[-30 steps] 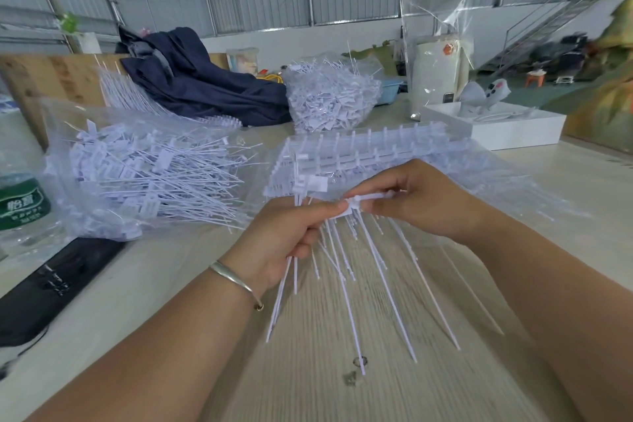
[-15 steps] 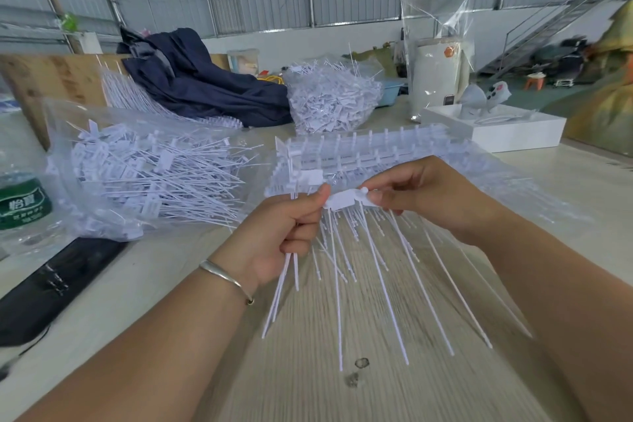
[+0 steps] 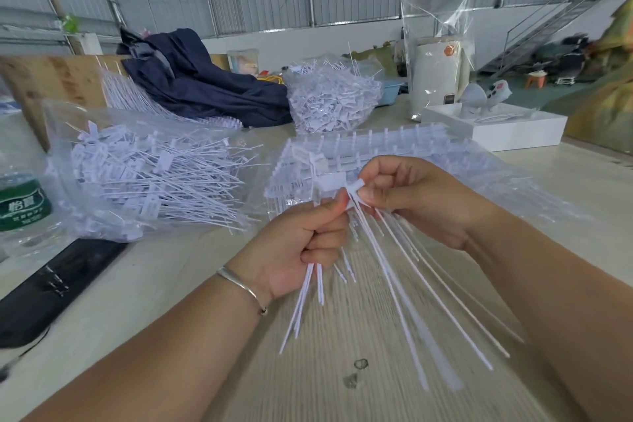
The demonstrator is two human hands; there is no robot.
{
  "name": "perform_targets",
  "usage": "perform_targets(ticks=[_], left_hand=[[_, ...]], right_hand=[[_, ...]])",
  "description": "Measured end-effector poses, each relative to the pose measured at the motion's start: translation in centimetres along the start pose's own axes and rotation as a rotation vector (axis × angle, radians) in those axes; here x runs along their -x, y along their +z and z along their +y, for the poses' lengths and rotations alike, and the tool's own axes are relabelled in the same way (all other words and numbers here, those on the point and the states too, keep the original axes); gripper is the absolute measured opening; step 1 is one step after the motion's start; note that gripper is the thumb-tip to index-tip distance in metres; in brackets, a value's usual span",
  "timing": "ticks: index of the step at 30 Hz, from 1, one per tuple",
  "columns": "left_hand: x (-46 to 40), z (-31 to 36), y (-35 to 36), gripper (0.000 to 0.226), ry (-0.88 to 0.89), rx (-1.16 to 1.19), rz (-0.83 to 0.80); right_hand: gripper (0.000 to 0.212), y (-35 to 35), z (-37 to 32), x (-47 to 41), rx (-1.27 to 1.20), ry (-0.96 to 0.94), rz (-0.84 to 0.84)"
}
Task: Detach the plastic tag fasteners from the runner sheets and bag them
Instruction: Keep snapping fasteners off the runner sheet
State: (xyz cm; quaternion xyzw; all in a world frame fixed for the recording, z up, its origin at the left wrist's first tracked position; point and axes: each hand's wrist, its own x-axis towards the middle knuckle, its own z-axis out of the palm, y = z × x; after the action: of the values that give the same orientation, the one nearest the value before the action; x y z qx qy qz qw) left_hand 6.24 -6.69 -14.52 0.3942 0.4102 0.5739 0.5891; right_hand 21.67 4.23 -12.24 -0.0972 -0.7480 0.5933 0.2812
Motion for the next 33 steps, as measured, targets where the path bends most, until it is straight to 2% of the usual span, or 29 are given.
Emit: perform_targets(ticks=[4,6,9,11,14,17,19,25,30,33], left_hand=[[0.0,0.1,0.2,0.02,-0.003,-0.024,0.022],[0.1,0.2,0.3,0.014,-0.006,0.008,-0.004],[0.3,0.5,0.3,0.021,-0.022,0.049,-0.046],[0.2,0.5,0.1,0.017,-0.032,0.088,-0.037],[-0.2,0.5,-0.4,0.019,0.026,0.06,0.138],[-0.5,0.2,-0.6,0.022,0.192,-0.229,0.426],[-0.7,0.0,-0.3,0.018,0.246,-0.305,0.491],[-0.5,-0.1,-0.3,0.01,0.204,-0.374,0.504],[-0.3,0.3,-0.4,0.014,0.132,-0.36,0.398],[-0.2,0.6,-0.2,0.024,0.099,-0.39,0.349]], right_hand=[[0.02,0.1,-0.1,0.1,0.06,0.011,-0.002],[0.022,0.2,-0.3,0.2,0.056,0.013,-0.019],[0.026,0.2,-0.4,0.2,0.07,0.026,-0.029],[0.027,0.4,-0.4,0.2,0.107,0.029,-0.015],[0.027,0.4,-0.2,0.2,0.255,-0.039,0.132],[0.023,0.4,0.2,-0.1,0.456,-0.136,0.279],[0.021,0.6,0.3,-0.1,0.51,-0.16,0.3],[0.009,0.2,0.6,-0.1,0.629,-0.117,0.319],[0.006,0.0,0.0,0.1,0.39,-0.055,0.228],[0.008,-0.2,-0.3,0.1,0.304,-0.028,0.178]])
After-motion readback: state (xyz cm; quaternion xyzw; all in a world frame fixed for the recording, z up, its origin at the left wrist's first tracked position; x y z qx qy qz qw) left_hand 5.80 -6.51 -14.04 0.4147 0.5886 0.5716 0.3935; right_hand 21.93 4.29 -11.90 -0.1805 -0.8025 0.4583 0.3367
